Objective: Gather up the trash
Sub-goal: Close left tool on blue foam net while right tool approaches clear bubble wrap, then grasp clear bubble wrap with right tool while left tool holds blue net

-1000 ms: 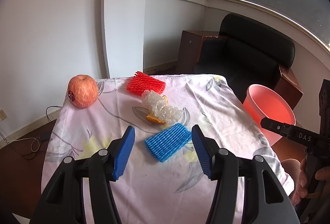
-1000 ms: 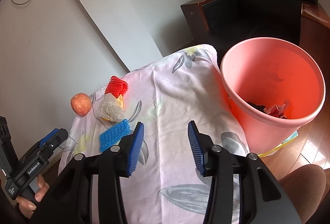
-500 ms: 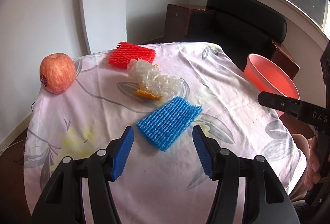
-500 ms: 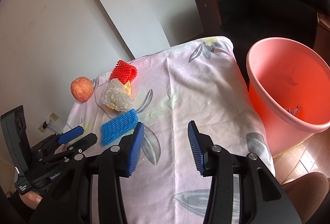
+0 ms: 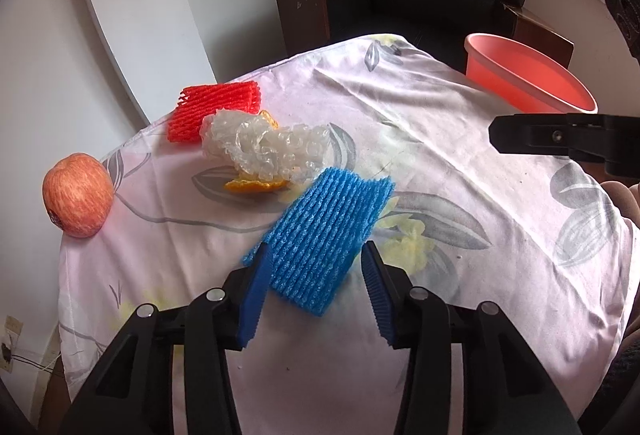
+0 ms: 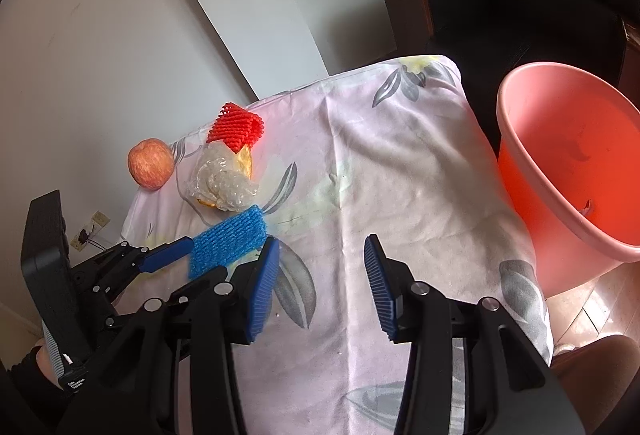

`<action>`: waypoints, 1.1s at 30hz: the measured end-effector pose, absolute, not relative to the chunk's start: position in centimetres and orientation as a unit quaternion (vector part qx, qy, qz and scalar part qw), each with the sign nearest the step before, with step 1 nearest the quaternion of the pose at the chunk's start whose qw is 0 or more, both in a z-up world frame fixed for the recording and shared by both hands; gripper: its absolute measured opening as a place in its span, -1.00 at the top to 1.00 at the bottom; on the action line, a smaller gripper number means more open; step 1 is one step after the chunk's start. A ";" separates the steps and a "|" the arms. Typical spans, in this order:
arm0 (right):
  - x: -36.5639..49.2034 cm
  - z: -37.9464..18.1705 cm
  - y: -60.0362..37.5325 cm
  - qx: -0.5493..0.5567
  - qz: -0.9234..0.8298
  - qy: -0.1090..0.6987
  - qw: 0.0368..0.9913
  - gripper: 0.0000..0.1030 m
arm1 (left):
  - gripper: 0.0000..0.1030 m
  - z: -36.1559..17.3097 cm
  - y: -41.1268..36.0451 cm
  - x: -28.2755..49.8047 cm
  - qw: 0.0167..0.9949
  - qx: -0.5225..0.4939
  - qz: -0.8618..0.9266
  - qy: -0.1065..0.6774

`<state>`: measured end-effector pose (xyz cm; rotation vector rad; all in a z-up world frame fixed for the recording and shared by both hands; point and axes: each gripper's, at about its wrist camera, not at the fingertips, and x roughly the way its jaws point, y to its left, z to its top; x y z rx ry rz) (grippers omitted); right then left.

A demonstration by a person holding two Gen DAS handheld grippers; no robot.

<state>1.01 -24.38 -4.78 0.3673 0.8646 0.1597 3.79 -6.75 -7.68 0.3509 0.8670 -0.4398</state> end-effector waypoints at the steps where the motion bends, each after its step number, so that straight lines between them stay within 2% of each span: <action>1: 1.1 -4.8 -24.3 0.177 0.078 0.417 0.888 0.12 | 0.26 -7.9 -6.6 4.0 0.868 0.166 -0.206 0.420; 2: 1.1 -4.9 -24.2 0.176 0.078 0.418 0.888 0.12 | 0.28 -8.0 -6.4 4.1 0.870 0.161 -0.204 0.419; 5: 1.3 -5.0 -23.8 0.173 0.082 0.421 0.887 0.12 | 0.57 -7.7 -5.9 4.1 0.873 0.146 -0.211 0.416; 7: 1.6 -5.0 -23.5 0.173 0.088 0.421 0.886 0.12 | 0.89 -7.3 -5.4 4.0 0.871 0.126 -0.219 0.421; 20: 6.8 -4.9 -19.6 0.174 0.172 0.407 0.880 0.12 | 0.91 -4.9 0.5 2.6 0.879 -0.001 -0.201 0.432; 33: 11.0 -7.6 -17.1 0.145 0.178 0.427 0.875 0.12 | 0.91 -5.7 1.9 2.7 0.878 -0.021 -0.154 0.453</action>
